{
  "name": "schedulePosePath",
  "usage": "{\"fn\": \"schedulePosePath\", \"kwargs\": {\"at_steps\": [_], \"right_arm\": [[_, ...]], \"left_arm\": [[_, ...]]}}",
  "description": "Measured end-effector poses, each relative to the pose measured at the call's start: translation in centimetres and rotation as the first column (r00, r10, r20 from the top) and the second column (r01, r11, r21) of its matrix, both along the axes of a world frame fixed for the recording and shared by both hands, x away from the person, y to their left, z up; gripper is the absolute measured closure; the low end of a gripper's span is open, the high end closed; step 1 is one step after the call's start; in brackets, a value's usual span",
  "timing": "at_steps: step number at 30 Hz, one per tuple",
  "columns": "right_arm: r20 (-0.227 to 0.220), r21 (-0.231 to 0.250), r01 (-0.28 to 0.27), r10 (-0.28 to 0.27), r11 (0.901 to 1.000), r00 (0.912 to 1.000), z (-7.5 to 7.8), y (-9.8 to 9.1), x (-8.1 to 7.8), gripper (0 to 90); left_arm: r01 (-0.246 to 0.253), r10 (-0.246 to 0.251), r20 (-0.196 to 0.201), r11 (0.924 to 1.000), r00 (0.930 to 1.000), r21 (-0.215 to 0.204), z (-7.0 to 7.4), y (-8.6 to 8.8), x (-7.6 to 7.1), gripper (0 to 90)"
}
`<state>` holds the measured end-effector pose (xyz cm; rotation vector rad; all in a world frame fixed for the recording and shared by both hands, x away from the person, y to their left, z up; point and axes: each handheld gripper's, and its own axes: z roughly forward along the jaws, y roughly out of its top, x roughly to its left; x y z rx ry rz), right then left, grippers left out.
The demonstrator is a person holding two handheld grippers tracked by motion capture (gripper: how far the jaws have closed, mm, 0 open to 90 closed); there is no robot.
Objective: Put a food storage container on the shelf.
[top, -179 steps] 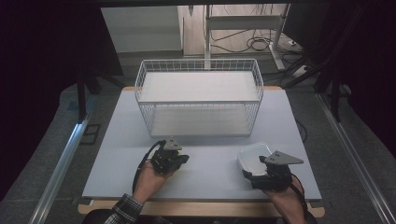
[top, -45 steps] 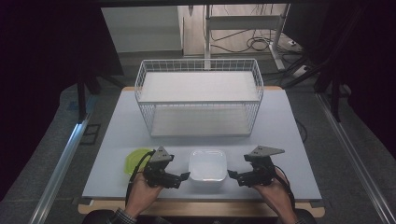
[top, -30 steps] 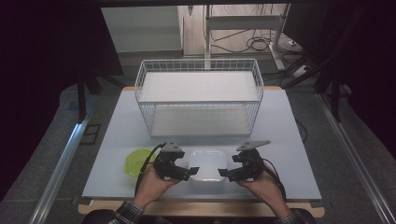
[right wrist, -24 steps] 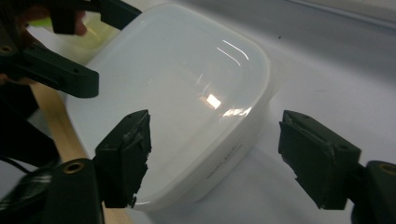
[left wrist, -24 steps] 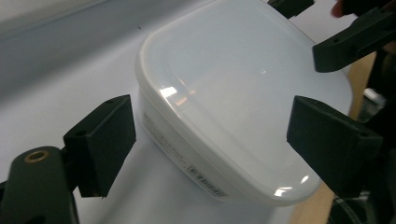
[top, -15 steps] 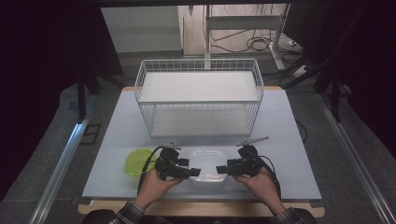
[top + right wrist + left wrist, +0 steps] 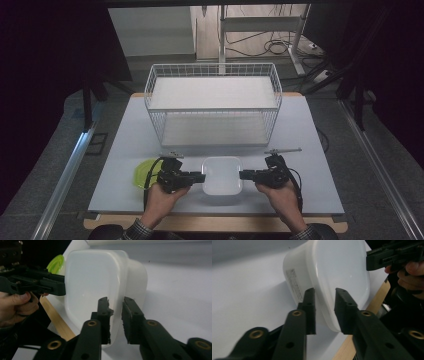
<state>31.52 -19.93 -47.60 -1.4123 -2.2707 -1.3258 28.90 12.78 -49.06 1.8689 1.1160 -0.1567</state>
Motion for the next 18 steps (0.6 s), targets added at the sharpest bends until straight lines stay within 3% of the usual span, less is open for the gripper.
{"fn": "schedulePosePath", "kwargs": {"at_steps": [1,4,10,18], "right_arm": [[0.031,-0.009,0.006,-0.005,0.9999,0.9995,0.0,0.0,-0.2,79.2],[0.048,-0.018,0.010,-0.009,0.9998,0.9988,0.1,0.2,-0.4,79.1],[0.134,-0.074,0.023,-0.013,0.9970,0.9909,0.3,0.9,-1.1,79.1],[0.186,-0.050,0.027,-0.017,0.9984,0.9825,1.2,0.9,-1.1,79.1]], "left_arm": [[-0.014,0.014,0.004,0.9999,0.9999,-0.006,0.0,0.0,-0.1,77.9],[-0.024,0.024,0.008,0.9997,0.9997,-0.007,-0.1,0.0,-0.1,78.4],[-0.053,0.051,0.055,0.9982,0.9972,0.029,0.1,-0.2,-0.5,79.1],[-0.059,0.057,0.101,0.9979,0.9933,0.026,1.4,0.0,-0.4,79.1]]}}
